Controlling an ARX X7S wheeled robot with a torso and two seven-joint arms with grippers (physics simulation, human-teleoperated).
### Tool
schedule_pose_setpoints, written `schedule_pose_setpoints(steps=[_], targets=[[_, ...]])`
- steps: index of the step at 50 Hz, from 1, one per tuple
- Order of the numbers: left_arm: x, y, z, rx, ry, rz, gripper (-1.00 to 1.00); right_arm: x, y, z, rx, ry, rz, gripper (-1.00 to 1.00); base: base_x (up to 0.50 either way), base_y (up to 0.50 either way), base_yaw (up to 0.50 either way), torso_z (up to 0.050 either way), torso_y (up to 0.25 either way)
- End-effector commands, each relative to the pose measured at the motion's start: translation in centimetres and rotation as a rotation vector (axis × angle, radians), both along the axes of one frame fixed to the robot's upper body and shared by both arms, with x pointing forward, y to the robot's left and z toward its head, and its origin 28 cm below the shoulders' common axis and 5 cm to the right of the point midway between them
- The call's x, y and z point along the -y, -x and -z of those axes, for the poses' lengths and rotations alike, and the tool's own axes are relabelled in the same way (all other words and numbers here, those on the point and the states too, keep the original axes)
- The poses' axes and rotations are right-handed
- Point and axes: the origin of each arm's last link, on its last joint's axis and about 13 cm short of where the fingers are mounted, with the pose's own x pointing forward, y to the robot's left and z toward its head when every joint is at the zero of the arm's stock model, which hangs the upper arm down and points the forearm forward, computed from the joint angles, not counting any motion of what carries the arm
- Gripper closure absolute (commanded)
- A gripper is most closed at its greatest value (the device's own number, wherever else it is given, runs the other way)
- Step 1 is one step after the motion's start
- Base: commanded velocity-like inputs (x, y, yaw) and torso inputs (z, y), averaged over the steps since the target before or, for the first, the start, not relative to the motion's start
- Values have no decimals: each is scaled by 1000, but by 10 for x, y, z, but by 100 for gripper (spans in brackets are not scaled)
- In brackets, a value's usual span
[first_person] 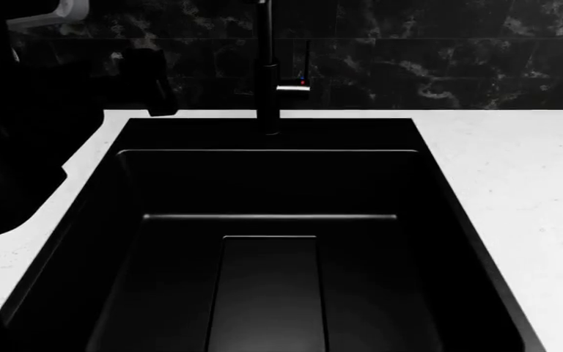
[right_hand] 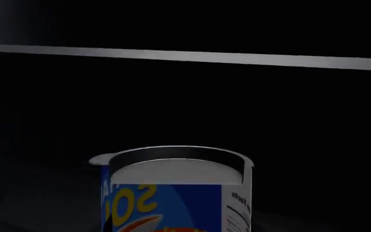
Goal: Pick the alphabet soup from the counter and place it in the cabinet.
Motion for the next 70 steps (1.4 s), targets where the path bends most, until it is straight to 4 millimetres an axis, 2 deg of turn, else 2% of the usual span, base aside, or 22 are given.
schedule_pose_setpoints(steps=[1,9,29,48,60,70], targets=[[0,1,0,3,2,0,-100,10,-17,-20,-14,-33,48,100,0,0,0,0,10],[-1,2,0,2,3,0,-100,14,-35,-23,-69,-50,53,100,0,0,0,0,0],[-1,-4,5,-16,3,0,-100,18,-83,8,-336,7,89,100,0,0,0,0,1],[-1,-10,13,-40,13,3,-100,17,-103,45,-498,58,93,100,4,0,2,0,0],[-1,-11,16,-51,12,-1,-100,20,-118,81,-671,51,105,100,0,0,0,0,0],[-2,-11,17,-56,12,-1,-100,22,-123,96,-710,62,115,100,0,0,0,0,0]])
